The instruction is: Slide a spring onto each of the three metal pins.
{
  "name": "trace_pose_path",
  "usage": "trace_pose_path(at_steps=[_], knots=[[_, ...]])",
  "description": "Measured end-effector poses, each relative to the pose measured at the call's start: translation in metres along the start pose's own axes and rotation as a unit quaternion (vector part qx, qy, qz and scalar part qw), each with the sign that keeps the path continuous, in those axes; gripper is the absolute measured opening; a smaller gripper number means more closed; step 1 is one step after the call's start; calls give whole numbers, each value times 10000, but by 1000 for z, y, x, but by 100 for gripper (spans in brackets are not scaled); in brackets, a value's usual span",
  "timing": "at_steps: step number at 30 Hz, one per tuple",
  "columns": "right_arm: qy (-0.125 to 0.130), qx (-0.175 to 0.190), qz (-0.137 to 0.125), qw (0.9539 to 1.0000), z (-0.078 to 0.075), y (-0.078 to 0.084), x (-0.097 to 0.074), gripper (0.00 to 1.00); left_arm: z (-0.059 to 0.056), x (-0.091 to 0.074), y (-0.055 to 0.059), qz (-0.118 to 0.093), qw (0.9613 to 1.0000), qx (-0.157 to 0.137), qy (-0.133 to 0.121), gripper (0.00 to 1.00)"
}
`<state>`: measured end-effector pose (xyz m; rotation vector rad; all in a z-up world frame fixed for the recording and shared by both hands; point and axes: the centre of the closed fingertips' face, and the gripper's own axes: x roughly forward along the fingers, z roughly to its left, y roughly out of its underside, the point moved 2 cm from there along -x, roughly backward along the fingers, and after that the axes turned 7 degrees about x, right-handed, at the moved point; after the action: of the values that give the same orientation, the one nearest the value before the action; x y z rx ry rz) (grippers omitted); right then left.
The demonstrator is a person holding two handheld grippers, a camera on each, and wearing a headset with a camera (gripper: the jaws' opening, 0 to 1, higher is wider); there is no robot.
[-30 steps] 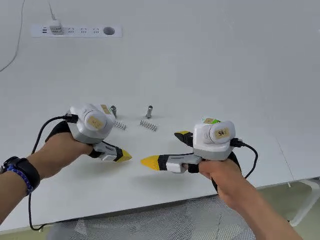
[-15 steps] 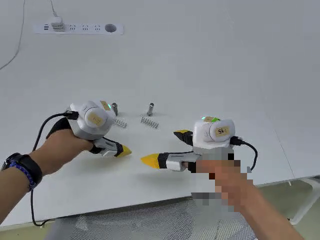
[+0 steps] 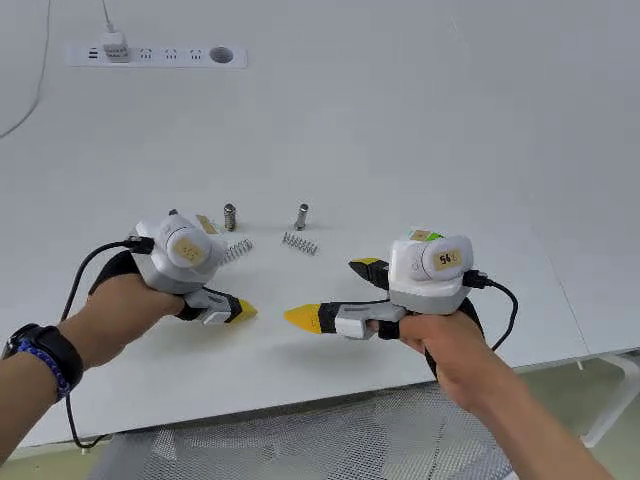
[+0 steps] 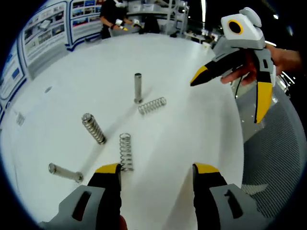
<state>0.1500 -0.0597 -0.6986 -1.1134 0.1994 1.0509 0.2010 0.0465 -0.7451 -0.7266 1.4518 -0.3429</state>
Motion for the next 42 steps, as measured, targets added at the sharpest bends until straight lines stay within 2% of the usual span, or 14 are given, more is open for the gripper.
trace_pose_path(at_steps=[4, 11, 13, 17, 19, 21, 24, 27, 29, 31, 34, 42], knots=[[-20, -24, 13, 10000, 2, 0, 1, 86, 4, 0, -1, -95, 9996, -229, -155, 55], [-29, -19, -10, 10000, 3, -2, 0, 86, 21, 3, -4, -171, 9970, -454, -600, 37], [-23, -25, -7, 10000, 2, -1, 0, 86, 22, 5, -7, -207, 9965, -487, -644, 35], [-8, -16, -6, 10000, 2, -1, -1, 86, 26, 9, -10, -174, 9955, -273, -886, 26], [-16, -7, 1, 10000, 3, 0, -1, 86, 29, 10, -8, -91, 9948, -171, -1004, 22], [-28, 33, 46, 10000, 4, 1, -2, 86, 28, 10, -8, -116, 9948, -255, -981, 21], [-35, -25, 152, 9999, 4, 5, -1, 87, 25, 9, -7, -31, 9945, -71, -1040, 20], [-61, -68, 133, 9999, 6, 4, -1, 88, 29, 9, -5, -26, 9939, -169, -1092, 17], [-63, -74, 99, 9999, 7, 3, -1, 88, 32, 7, -2, 45, 9931, -185, -1156, 12], [-66, -85, 91, 9999, 8, 2, 0, 88, 33, 7, -1, 43, 9929, -256, -1157, 11], [-63, -125, 63, 9999, 9, -1, -1, 89, 32, 6, 1, 141, 9931, -194, -1147, 11], [-79, -187, 72, 9998, 11, -4, -1, 89, 31, -3, 13, 208, 9923, -403, -1153, 10]])
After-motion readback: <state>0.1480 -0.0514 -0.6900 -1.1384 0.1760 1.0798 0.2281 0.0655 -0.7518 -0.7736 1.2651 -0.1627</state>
